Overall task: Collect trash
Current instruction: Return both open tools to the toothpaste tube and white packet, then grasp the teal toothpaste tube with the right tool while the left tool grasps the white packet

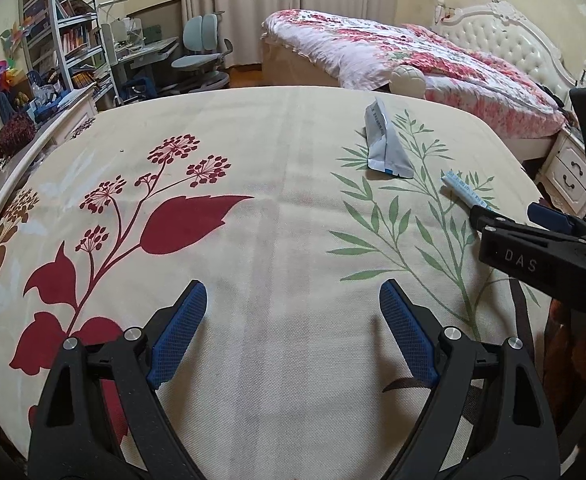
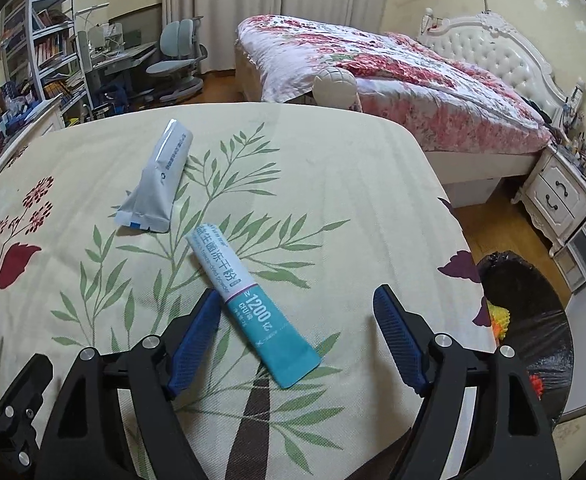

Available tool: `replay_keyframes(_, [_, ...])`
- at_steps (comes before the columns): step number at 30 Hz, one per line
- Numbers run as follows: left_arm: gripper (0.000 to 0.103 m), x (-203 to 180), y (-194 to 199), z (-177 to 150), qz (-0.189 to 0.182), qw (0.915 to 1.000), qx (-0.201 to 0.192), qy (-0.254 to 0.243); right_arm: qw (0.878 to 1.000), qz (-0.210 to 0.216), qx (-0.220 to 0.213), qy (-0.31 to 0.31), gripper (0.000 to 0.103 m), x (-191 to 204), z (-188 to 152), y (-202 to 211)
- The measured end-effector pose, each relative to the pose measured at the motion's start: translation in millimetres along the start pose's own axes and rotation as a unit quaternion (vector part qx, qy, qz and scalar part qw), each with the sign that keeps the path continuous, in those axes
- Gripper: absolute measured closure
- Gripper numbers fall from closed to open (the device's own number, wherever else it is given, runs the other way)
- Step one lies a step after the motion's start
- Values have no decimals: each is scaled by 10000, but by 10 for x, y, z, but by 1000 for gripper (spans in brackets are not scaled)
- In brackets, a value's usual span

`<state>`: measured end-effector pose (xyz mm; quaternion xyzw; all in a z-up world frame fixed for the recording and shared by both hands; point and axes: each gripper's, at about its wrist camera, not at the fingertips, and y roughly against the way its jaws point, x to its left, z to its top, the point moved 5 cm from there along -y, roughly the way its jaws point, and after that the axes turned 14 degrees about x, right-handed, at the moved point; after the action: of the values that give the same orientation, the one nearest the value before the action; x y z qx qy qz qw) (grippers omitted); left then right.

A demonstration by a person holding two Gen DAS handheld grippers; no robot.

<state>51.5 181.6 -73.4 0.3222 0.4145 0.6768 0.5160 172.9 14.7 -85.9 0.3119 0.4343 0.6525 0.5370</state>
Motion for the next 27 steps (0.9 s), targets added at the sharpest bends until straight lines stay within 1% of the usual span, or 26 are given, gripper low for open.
replay_keyframes(4, [17,1,-8,10,-1,10000,1,-17,9999,49,26,-92,27,-8,-2,-4])
replay_keyframes(5, [17,-6,-5,12,-3,10000,-2,-25,10000,55,13,-81,29,1,-17,9])
replay_keyframes(6, [17,-10,-5,14,-4,10000,-4,-34,10000,57,1,-66,36,19,-30,22])
replay_keyframes(7, [17,-13,-7,14,-5,10000,-3,-44,10000,82,0,-54,39,31,-43,31])
replay_keyframes(9, [17,-24,-10,17,-3,10000,-2,-71,9998,216,11,-36,51,61,-61,47])
replay_keyframes(10, [17,-33,-10,23,-5,10000,-6,-95,9996,294,20,-20,54,80,-65,52])
replay_keyframes(13, [17,-55,-12,41,2,9999,-17,-135,9989,462,34,38,67,131,-71,61])
replay_keyframes(14, [17,-65,-14,53,5,9999,-24,-148,9986,534,31,46,74,142,-72,62])
replay_keyframes(17, [17,-100,-26,97,17,9998,-44,-175,9985,550,-1,-4,78,125,-53,58])
replay_keyframes(27, [17,-258,-147,360,7,9997,-63,-238,9982,541,-19,-258,79,-97,55,-21])
